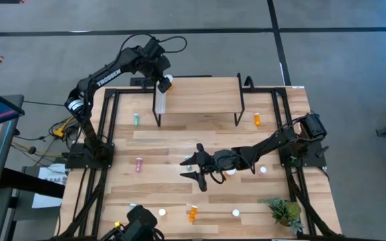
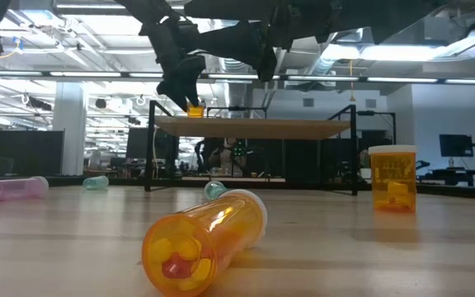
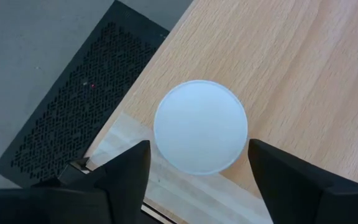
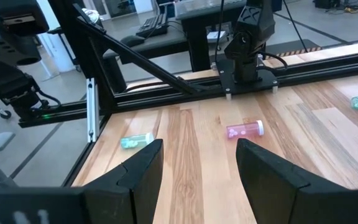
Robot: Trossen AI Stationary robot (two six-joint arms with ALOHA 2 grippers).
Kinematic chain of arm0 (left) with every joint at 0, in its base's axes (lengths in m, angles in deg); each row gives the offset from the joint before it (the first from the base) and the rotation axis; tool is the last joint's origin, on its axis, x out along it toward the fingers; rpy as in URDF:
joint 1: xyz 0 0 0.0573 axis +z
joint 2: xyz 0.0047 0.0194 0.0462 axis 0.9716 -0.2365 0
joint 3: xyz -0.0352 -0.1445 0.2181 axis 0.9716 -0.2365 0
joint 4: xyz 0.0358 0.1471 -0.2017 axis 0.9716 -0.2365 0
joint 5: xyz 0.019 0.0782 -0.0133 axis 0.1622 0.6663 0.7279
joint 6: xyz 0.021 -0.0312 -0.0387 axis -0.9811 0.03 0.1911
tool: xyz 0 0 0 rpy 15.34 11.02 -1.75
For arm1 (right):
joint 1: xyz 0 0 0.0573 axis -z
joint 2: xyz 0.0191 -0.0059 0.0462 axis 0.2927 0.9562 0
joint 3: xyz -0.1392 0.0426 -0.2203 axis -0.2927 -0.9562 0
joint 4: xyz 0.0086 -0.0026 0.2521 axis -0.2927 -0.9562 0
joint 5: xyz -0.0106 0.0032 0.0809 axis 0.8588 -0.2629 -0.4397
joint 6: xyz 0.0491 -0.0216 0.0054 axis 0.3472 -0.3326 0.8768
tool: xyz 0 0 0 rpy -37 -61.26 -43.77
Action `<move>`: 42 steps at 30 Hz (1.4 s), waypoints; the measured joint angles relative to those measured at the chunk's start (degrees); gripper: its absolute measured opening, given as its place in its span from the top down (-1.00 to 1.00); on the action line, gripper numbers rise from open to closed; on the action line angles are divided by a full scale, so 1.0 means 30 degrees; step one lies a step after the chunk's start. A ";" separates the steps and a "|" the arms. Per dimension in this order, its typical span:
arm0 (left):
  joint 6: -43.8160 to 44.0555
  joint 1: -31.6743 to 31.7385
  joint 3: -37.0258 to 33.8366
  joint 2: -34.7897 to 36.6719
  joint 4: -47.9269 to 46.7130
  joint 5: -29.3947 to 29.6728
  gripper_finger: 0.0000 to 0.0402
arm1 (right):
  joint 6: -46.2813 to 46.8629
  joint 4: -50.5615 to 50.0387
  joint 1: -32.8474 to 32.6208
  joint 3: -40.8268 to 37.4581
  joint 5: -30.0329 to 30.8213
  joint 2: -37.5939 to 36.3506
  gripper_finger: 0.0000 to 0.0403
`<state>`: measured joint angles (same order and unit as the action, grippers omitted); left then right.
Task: Pick and place medicine bottles onto shelf by color
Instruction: Put the large orange pill bottle aligned with the other large orange pill bottle on the shelf
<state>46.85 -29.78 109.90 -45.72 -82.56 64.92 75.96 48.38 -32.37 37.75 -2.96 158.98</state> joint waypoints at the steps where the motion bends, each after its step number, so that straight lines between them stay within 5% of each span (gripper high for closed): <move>1: -0.0102 -0.0029 0.0000 0.0000 -0.0001 0.0042 -0.29 | 0.0000 0.0007 0.0000 0.0000 0.0000 0.0000 -0.11; 13: -0.1490 -0.0053 0.4178 0.0314 -0.2331 0.1180 -0.30 | -0.0032 -0.0145 0.0000 0.0000 0.0013 0.0000 -0.11; 20: -0.1620 -0.0404 0.3598 0.2613 -0.1644 -0.1892 -0.30 | -0.1398 -0.2735 -0.0367 0.0007 0.1290 -0.0680 -0.11; 26: -0.1420 -0.1611 -0.0523 0.6211 0.2748 -0.2452 -0.30 | -0.3042 -0.5970 0.0553 -0.0718 0.1311 -0.3960 -0.11; 35: 0.0710 -0.4335 -1.0065 1.2308 1.3045 -0.2464 -0.30 | -0.3608 -0.8305 0.2324 -0.4453 0.1387 -1.0934 -0.11; 42: 0.1452 -0.6330 -1.5679 1.4757 1.8448 -0.2554 -0.30 | -0.2747 -0.8120 0.0864 -0.6549 0.1998 -1.4931 -0.03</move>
<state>51.21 -48.77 62.86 -1.45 -27.21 57.26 67.72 24.02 -29.78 18.11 3.04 114.19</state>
